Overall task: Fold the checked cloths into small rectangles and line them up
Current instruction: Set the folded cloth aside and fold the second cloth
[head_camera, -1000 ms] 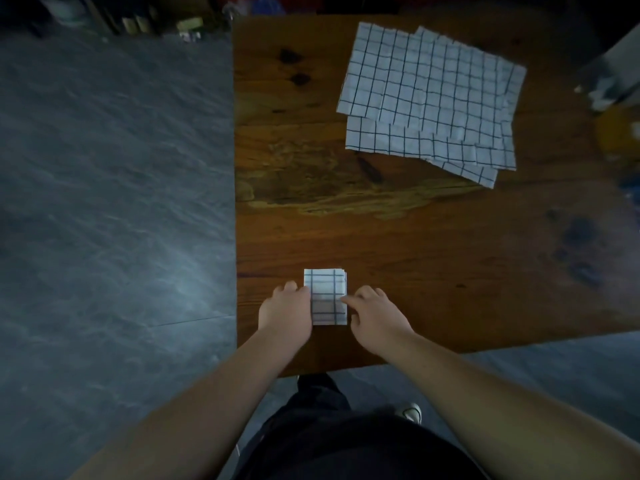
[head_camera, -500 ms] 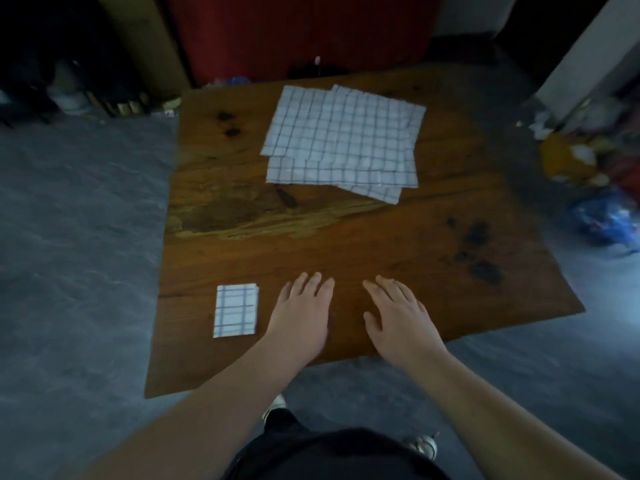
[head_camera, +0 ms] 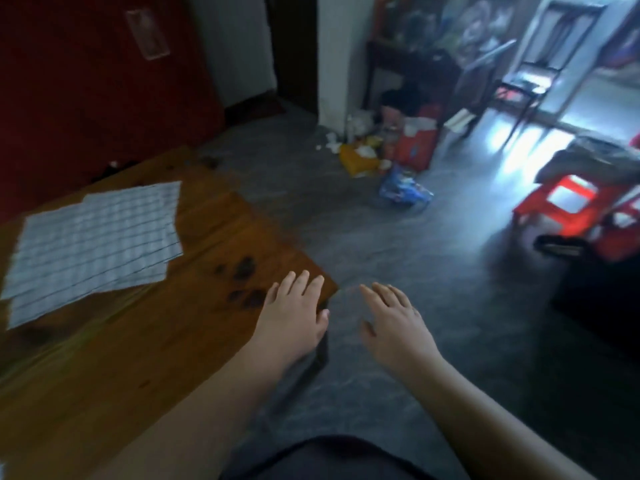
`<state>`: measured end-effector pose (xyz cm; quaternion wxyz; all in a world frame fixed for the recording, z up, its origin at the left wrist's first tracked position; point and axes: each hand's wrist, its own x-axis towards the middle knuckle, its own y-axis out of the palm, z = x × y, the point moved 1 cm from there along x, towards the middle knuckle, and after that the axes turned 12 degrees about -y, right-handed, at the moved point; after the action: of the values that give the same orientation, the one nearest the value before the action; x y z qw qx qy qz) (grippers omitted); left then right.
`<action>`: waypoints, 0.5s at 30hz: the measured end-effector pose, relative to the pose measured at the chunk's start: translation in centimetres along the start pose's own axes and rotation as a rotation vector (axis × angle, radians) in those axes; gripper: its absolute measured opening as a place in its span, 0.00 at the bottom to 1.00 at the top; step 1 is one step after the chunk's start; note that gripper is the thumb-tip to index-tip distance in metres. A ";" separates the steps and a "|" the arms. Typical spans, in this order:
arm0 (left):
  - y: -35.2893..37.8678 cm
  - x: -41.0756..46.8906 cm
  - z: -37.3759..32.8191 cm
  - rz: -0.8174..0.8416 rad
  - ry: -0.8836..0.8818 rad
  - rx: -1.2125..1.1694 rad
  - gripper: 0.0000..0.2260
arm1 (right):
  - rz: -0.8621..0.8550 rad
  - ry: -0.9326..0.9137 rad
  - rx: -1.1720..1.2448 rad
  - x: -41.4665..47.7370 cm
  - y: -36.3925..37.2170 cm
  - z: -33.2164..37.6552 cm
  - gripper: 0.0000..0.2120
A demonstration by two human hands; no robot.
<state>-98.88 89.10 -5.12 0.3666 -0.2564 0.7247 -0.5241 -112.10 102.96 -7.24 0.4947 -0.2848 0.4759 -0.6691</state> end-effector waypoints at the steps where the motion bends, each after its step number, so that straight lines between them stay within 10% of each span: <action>1: 0.1 0.7 -2.1 0.009 0.038 0.025 0.30 | -0.016 0.031 0.010 -0.5 -0.6 -1.7 0.32; 15: 1.2 18.0 -24.4 0.075 0.410 0.129 0.31 | -0.225 0.388 0.010 4.6 -10.3 -22.1 0.30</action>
<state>-129.18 89.83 -6.59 0.2462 -0.0936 0.7581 -0.5965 -136.52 107.11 -6.70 0.3173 -0.1994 0.5240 -0.7648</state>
